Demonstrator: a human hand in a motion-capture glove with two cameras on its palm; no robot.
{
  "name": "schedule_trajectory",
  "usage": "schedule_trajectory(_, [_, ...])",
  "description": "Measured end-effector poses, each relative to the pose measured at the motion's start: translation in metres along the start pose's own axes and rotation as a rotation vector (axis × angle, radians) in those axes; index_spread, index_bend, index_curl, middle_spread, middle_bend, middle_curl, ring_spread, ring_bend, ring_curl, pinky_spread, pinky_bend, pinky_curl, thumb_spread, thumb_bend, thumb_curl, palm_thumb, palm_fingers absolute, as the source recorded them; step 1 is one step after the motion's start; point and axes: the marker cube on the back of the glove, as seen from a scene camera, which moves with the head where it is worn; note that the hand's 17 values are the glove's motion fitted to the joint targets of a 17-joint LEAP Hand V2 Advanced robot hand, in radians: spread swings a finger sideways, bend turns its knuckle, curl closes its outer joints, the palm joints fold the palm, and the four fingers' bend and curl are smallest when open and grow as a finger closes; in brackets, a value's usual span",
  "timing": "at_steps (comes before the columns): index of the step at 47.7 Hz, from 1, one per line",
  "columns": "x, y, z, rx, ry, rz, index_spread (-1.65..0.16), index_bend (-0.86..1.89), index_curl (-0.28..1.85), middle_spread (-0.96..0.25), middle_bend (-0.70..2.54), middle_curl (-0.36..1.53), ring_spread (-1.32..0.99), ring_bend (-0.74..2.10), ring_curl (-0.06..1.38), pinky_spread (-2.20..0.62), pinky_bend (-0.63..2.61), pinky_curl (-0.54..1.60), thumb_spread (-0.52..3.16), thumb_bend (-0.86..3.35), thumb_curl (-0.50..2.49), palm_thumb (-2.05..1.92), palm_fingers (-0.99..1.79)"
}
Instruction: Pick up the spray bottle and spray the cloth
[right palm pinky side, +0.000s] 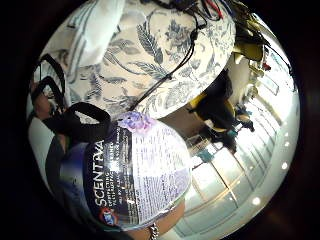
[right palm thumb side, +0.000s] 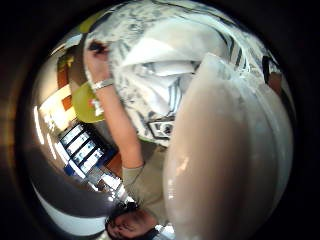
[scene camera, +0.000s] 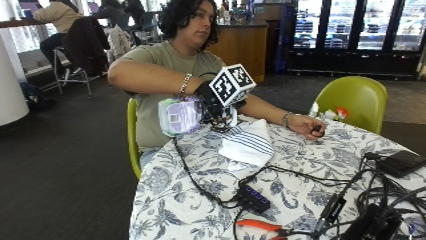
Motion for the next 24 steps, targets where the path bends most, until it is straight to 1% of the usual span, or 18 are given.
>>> schedule_trajectory(9, [0.002, -0.028, 0.027, -0.108, 0.023, 0.049, -0.29, 0.21, 0.56, -0.19, 0.53, 0.55, -0.20, 0.71, 0.49, -0.26, 0.43, 0.42, 0.39, -0.03, 0.75, 0.99, 1.32])
schedule_trajectory(14, [0.002, -0.036, 0.036, -0.131, 0.011, 0.052, -0.29, 0.20, 0.57, -0.19, 0.53, 0.55, -0.20, 0.71, 0.49, -0.26, 0.43, 0.42, 0.40, -0.03, 0.76, 0.98, 1.31])
schedule_trajectory(20, [0.000, -0.030, 0.026, -0.129, -0.020, 0.047, -0.29, 0.19, 0.58, -0.19, 0.53, 0.55, -0.19, 0.71, 0.49, -0.25, 0.43, 0.42, 0.40, -0.02, 0.77, 0.99, 1.31])
schedule_trajectory(24, [-0.005, -0.020, 0.005, -0.077, -0.053, 0.023, -0.29, 0.19, 0.58, -0.18, 0.53, 0.55, -0.20, 0.71, 0.49, -0.25, 0.43, 0.42, 0.41, -0.03, 0.77, 0.99, 1.31])
